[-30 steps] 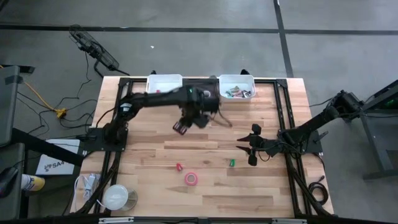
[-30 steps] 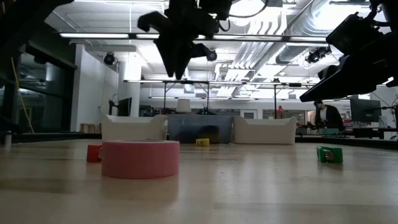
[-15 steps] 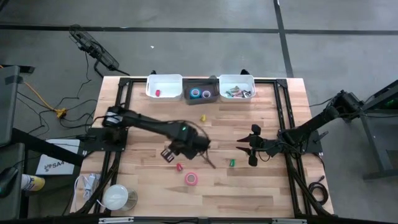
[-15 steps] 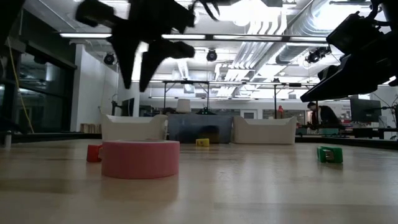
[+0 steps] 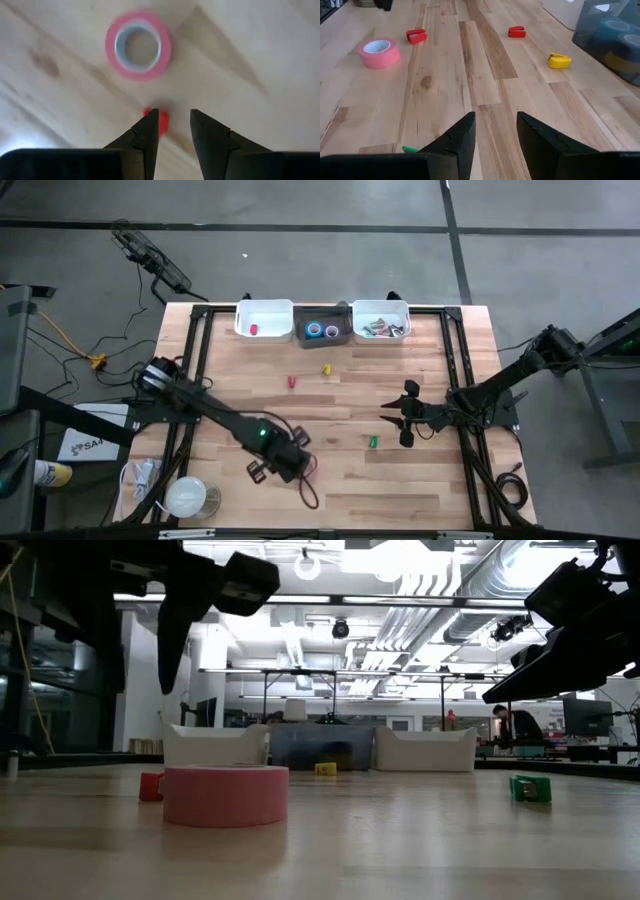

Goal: Pick and place Stapler, Stapler remover, tape
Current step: Put the pink tape into the black bin

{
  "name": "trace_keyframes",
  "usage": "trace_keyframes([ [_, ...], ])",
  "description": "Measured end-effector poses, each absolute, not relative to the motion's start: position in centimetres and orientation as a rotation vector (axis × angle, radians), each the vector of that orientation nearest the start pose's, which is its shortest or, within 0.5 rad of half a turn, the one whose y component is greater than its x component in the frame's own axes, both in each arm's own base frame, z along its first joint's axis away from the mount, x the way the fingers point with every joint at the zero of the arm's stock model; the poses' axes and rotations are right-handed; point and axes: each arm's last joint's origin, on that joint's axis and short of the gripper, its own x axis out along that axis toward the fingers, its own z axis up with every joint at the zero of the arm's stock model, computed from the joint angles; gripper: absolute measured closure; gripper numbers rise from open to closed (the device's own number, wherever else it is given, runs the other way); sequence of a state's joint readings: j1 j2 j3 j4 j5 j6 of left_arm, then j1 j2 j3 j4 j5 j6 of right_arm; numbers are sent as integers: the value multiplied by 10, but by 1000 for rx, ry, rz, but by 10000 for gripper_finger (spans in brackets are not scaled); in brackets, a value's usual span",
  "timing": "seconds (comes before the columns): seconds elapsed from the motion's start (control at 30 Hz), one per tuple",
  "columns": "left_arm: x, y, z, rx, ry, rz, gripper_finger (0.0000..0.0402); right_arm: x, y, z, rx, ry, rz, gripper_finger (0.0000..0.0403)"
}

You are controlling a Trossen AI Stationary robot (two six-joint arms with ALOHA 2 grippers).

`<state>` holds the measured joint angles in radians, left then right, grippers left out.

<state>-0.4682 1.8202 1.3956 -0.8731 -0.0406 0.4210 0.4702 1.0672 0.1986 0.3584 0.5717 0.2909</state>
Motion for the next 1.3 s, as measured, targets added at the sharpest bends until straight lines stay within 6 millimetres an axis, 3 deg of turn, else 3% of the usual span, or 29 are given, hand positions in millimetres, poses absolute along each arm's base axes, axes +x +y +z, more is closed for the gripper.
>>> trace_keyframes([
  [0.4, 329, -179, 215, 811, 957, -795, 293, 165, 66, 142, 34, 418, -163, 267],
  [0.7, 342, -186, 191, 946, 897, -903, 293, 165, 66, 142, 35, 420, -164, 267],
  [0.93, 348, -177, 189, 958, 903, -868, 293, 165, 66, 141, 34, 424, -164, 267],
  [1.3, 355, -161, 188, 836, 924, -884, 293, 165, 66, 141, 31, 424, -164, 267],
])
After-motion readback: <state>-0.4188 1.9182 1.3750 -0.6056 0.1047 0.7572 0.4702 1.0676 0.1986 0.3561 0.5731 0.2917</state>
